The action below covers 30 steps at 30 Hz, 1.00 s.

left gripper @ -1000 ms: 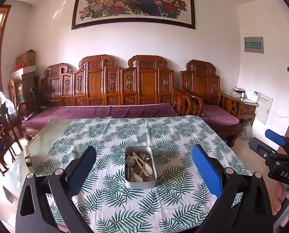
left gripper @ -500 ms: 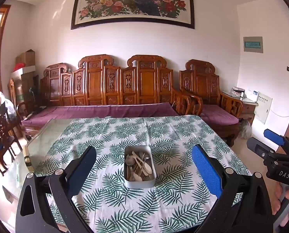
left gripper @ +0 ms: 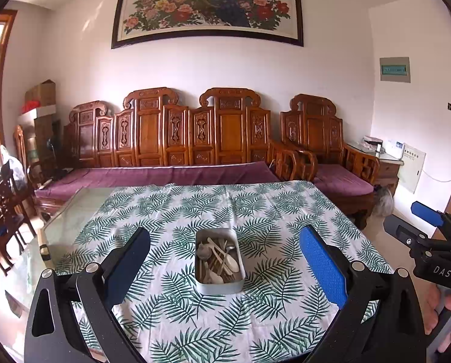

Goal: Organize utensils

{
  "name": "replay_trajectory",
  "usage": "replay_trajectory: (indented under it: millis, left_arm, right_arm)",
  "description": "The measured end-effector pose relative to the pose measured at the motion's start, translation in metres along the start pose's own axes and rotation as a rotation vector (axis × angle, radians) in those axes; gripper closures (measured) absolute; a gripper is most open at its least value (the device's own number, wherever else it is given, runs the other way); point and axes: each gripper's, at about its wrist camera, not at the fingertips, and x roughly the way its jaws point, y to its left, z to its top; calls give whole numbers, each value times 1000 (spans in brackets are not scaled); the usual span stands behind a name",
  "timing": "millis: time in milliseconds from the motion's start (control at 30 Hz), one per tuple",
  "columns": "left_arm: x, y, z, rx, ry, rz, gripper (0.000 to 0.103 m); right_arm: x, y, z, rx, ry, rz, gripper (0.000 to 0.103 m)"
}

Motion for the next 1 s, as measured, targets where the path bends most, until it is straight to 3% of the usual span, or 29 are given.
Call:
replay_trajectory:
  millis: [1000]
  left_arm:
    - [0,-1,-1,1,3,3,8]
  right_arm:
    - [2,0,-6,-1,3,0,3]
